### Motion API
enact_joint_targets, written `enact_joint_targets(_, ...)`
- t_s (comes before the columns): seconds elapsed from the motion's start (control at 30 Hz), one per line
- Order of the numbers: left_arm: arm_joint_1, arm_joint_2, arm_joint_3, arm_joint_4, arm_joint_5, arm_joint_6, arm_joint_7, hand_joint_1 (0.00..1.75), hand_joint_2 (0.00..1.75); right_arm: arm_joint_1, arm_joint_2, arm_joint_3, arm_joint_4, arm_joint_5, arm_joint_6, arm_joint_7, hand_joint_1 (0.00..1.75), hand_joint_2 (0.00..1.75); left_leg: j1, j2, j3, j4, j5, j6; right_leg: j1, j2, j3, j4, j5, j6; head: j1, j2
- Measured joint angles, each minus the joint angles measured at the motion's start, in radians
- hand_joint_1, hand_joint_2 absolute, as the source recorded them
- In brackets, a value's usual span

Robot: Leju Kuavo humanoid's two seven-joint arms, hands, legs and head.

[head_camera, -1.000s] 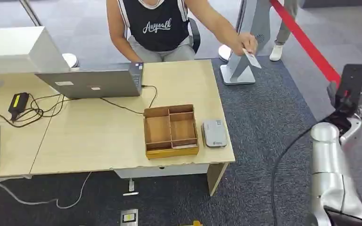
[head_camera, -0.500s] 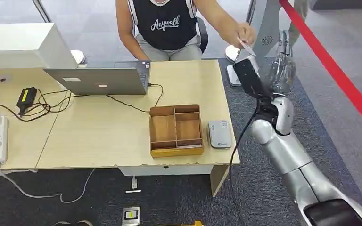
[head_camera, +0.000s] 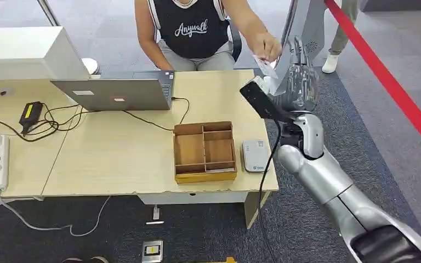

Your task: Pass the card to the sensor for recognition and then transmit it.

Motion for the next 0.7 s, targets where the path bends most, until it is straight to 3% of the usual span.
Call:
enact_joint_targets(0.43, 0.001, 0.0, -0.001, 0.0, -0.018, 0.003, -0.005, 0.0, 1.75, -0.127, 0.01, 0.123, 0.115, 0.142, 0.128, 0.064, 0.0, 1.75, 0.0, 0.0, -0.001, 0.0, 0.0, 0.0, 0.0, 0.0, -0.001, 0.0, 0.0, 0.0, 0.0, 0.0)
enact_joint_targets(0.7, 0.001, 0.001, -0.006, 0.0, -0.022, 0.001, -0.011, 0.0, 1.75, -0.184, 0.028, 0.169, 0.195, 0.145, 0.129, 0.073, 0.0, 1.75, 0.001, 0.0, -0.001, 0.0, 0.0, 0.0, 0.001, 0.0, -0.001, 0.0, 0.0, 0.0, 0.0, 0.0)
